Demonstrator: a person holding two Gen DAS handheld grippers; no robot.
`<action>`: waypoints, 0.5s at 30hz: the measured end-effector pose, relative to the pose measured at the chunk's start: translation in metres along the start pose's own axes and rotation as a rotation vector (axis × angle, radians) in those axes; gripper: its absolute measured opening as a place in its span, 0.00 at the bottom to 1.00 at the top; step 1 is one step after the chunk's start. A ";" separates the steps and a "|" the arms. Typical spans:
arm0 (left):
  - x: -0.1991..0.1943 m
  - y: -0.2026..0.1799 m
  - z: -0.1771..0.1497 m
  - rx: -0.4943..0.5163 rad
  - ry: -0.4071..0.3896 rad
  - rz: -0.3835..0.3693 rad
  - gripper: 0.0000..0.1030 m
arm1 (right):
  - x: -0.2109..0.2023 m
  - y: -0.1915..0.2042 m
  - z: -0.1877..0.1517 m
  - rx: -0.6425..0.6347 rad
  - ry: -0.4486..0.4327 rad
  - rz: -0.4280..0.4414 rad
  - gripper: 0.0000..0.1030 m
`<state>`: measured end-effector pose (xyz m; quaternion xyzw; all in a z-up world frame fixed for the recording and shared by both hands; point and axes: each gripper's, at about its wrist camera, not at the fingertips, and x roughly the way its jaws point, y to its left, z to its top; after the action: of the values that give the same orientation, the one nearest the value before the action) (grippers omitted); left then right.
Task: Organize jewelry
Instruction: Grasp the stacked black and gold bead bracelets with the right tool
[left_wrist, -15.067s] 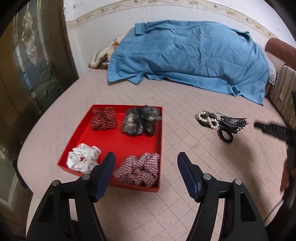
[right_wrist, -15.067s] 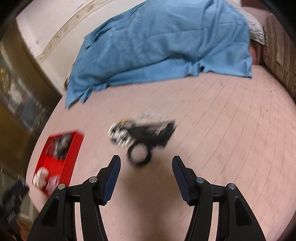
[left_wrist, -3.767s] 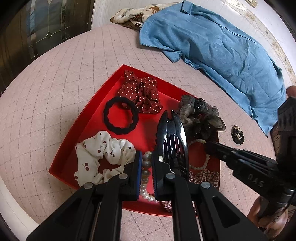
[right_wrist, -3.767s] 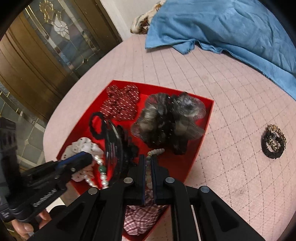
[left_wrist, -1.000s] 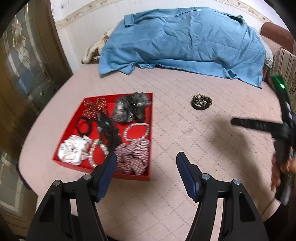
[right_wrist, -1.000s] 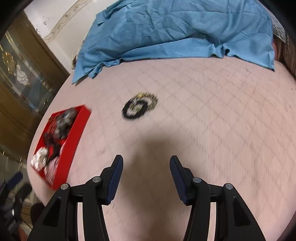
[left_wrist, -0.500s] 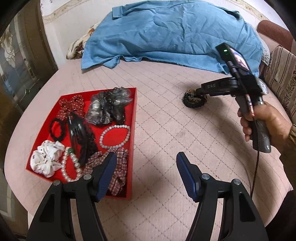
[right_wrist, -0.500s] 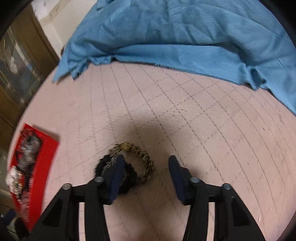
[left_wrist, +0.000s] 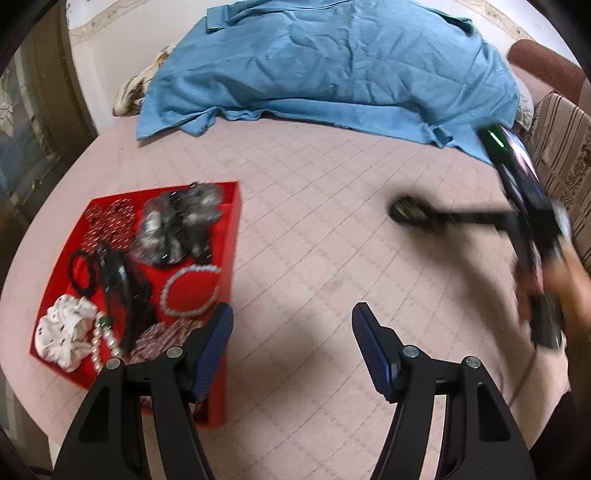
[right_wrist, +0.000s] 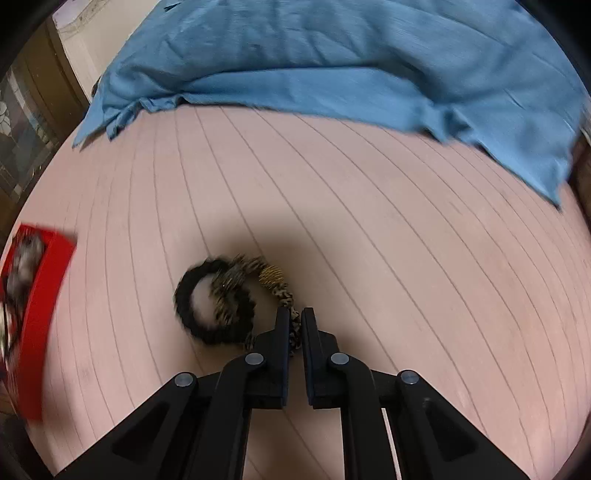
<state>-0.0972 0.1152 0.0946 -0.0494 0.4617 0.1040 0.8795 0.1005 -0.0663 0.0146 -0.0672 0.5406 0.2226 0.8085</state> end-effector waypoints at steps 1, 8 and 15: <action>0.001 -0.002 0.003 -0.002 0.001 -0.011 0.64 | -0.008 -0.008 -0.013 0.004 0.011 0.011 0.07; 0.016 -0.038 0.021 0.021 0.004 -0.111 0.64 | -0.061 -0.054 -0.099 0.056 -0.021 0.120 0.07; 0.049 -0.107 0.023 0.110 0.094 -0.269 0.64 | -0.066 -0.091 -0.116 0.209 -0.121 0.142 0.07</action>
<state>-0.0278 0.0220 0.0665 -0.0674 0.4966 -0.0425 0.8643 0.0207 -0.2070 0.0154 0.0691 0.5146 0.2255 0.8244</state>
